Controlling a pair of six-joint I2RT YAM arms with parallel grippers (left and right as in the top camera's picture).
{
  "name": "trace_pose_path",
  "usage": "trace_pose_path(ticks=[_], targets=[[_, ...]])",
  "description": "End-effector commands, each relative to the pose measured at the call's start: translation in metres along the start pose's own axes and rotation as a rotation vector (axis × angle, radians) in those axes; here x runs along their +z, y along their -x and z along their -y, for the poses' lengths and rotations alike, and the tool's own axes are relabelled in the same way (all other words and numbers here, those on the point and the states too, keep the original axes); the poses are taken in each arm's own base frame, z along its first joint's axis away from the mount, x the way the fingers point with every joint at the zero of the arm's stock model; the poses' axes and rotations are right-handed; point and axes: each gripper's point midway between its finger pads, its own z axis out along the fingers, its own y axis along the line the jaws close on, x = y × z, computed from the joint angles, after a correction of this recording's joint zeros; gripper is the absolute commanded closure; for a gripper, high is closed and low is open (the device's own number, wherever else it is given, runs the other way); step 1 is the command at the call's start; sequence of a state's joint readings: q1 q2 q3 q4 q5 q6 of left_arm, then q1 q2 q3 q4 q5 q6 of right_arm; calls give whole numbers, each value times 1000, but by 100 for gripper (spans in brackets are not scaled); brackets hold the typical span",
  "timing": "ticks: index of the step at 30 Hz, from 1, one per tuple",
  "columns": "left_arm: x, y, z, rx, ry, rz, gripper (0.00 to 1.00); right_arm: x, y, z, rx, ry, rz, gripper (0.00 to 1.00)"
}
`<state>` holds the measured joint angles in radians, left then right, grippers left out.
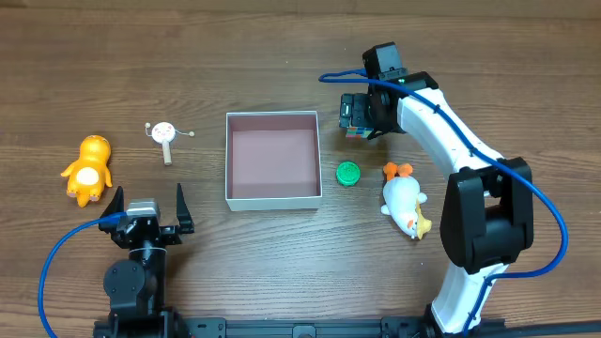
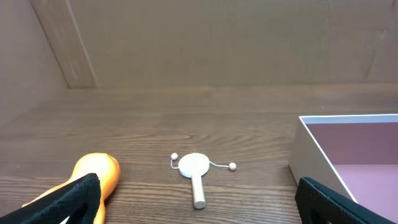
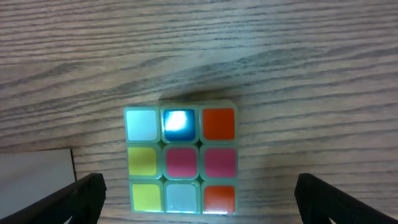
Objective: Pack container
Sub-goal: 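Lower the right gripper over the Rubik's cube and grasp it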
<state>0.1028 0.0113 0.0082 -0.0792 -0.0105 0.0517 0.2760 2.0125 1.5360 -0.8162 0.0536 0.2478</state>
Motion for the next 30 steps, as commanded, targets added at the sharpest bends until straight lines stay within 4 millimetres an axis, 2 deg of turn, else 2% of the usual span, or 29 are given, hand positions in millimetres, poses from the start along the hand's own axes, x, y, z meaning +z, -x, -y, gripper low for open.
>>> trace_pose_path(ticks=[1, 5, 13, 19, 25, 30], targets=[[0, 0, 2, -7, -13, 5, 0, -5, 11, 2, -43, -30, 41, 0], [0, 0, 2, -7, -13, 5, 0, -3, 13, 10, -42, -78, 53, 0], [0, 0, 2, -7, -13, 5, 0, -2, 14, -11, -71, -58, 78, 0], [0, 0, 2, -7, -13, 5, 0, -1, 13, -12, -52, -57, 75, 0], [0, 0, 2, -7, -13, 5, 0, 22, 3, -10, -61, -76, 25, 0], [0, 0, 2, -7, -13, 5, 0, 23, 5, -5, -59, -101, 37, 0]])
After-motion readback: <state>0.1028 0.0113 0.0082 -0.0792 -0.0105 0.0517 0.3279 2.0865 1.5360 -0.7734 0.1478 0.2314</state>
